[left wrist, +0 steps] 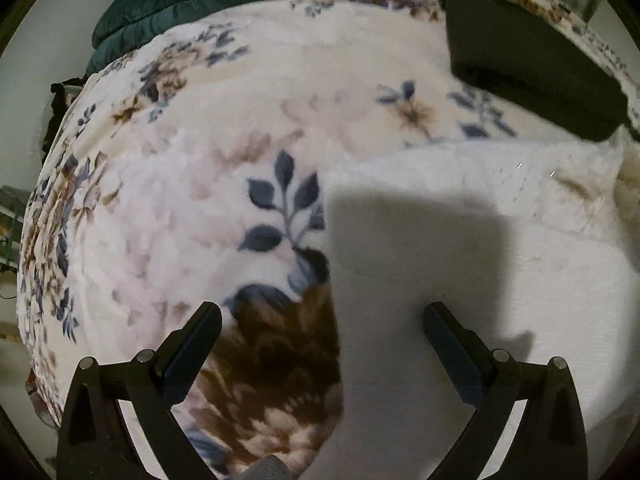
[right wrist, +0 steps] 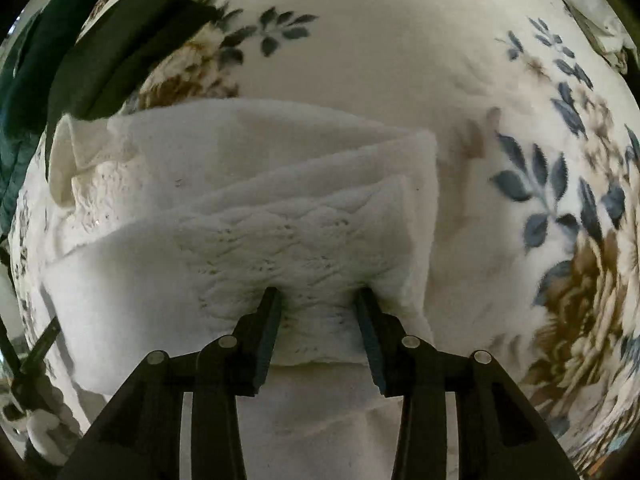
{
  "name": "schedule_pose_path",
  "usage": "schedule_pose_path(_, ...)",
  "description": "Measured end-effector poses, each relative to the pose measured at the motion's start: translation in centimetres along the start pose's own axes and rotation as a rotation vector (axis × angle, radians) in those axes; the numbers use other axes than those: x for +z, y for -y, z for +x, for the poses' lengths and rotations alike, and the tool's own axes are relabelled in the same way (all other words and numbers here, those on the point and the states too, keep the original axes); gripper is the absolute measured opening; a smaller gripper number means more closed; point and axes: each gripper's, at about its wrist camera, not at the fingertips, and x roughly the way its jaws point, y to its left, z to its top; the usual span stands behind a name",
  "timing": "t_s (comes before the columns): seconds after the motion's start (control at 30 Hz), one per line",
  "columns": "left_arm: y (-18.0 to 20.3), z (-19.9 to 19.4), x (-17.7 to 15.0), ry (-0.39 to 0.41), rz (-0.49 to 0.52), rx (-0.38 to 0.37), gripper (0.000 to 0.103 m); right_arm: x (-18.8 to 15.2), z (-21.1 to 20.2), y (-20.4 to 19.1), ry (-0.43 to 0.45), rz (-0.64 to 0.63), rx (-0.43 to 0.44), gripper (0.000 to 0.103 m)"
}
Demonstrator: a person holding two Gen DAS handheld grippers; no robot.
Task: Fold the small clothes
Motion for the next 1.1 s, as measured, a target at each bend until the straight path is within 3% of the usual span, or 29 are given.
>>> schedule_pose_path(0.1,-0.1,-3.1,-0.2,0.040,0.006,-0.032,0.103,-0.5,-3.6,0.2,0.027,0.010,0.006,0.042)
schedule_pose_path(0.17,0.4,-5.9,-1.0,0.073,0.024,-0.053,0.103,-1.3,-6.4,0.9,0.043,0.011,0.022,0.053)
schedule_pose_path(0.2,0.8,-7.1,-1.6,0.084,0.039,-0.064,0.103,-1.8,-7.5,1.4,0.046,0.011,0.033,0.054)
schedule_pose_path(0.37,5.5,-12.5,-7.2,0.071,0.124,-0.128,0.103,-4.6,-11.7,6.3,0.001,0.017,0.076,0.054)
schedule_pose_path(0.57,14.5,-15.7,-17.5,-0.072,0.185,-0.171,0.103,-6.9,-13.7,13.8,-0.116,-0.053,0.101,0.054)
schedule_pose_path(0.7,21.1,-16.1,-24.8,-0.197,0.206,-0.211,0.103,-5.5,-13.0,17.4,-0.163,-0.099,0.117,0.054)
schedule_pose_path(0.9,29.0,-15.4,-32.6,-0.295,0.243,-0.318,0.103,-2.1,-11.1,19.6,-0.176,-0.195,0.109,0.054)
schedule_pose_path(0.93,30.0,-15.1,-33.3,-0.300,0.257,-0.319,0.099,-1.5,-10.5,19.7,-0.184,-0.202,0.119,0.054)
schedule_pose_path(1.0,32.0,-13.8,-34.6,-0.311,0.288,-0.320,0.082,-0.1,-9.5,19.7,-0.196,-0.209,0.149,0.054)
schedule_pose_path(1.07,33.2,-12.5,-35.3,-0.292,0.320,-0.253,0.046,1.5,-8.2,19.0,-0.209,-0.214,0.200,0.054)
schedule_pose_path(1.1,33.2,-12.3,-35.3,-0.279,0.317,-0.234,0.037,2.3,-7.6,18.6,-0.213,-0.215,0.224,0.054)
